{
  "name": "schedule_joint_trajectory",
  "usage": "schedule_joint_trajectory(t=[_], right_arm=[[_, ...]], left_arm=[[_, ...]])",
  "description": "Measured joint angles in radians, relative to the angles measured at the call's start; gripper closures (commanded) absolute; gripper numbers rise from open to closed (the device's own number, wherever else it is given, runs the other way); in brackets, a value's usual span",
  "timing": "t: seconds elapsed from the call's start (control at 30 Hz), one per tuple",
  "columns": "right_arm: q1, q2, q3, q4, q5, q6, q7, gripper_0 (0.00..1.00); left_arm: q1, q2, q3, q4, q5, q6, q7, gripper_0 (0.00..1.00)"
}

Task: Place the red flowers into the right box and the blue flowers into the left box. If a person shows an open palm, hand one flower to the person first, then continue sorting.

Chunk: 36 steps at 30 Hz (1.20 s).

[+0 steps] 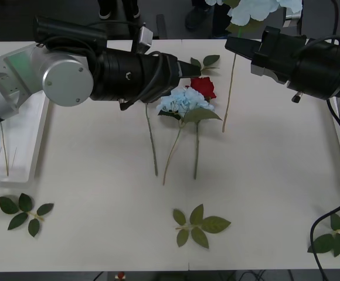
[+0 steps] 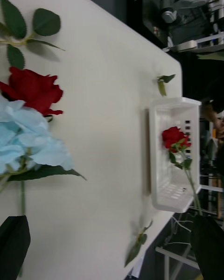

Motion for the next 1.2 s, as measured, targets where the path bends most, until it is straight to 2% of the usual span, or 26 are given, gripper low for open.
schedule_joint_trajectory(t=[0.2,0.4,0.57,0.77,0.9,1.2], right_arm=[[0.000,0.000,0.000,0.000,-0.001,0.000,0.000,1.00],[0.000,0.000,0.000,0.000,-0.002,0.000,0.000,1.00],[0.000,0.000,0.000,0.000,-0.003,0.000,0.000,1.00],[0.000,0.000,0.000,0.000,-0.005,0.000,0.000,1.00],[0.000,0.000,0.000,0.000,-0.005,0.000,0.000,1.00],[0.000,0.000,0.000,0.000,-0.005,0.000,0.000,1.00]], left_arm=[[0.012,-0.018,-0.006,-0.041,0.113,0.000,-0.267,0.00],[0.012,-0.030,-0.028,-0.051,0.216,-0.004,-0.340,0.00],[0.012,-0.061,-0.028,-0.051,0.292,-0.060,-0.561,0.00],[0.012,-0.098,-0.028,-0.051,0.387,-0.145,-0.598,0.00],[0.012,-0.111,-0.028,-0.050,0.436,-0.198,-0.734,0.00],[0.012,-0.112,-0.028,-0.006,0.570,-0.205,-0.827,0.00]])
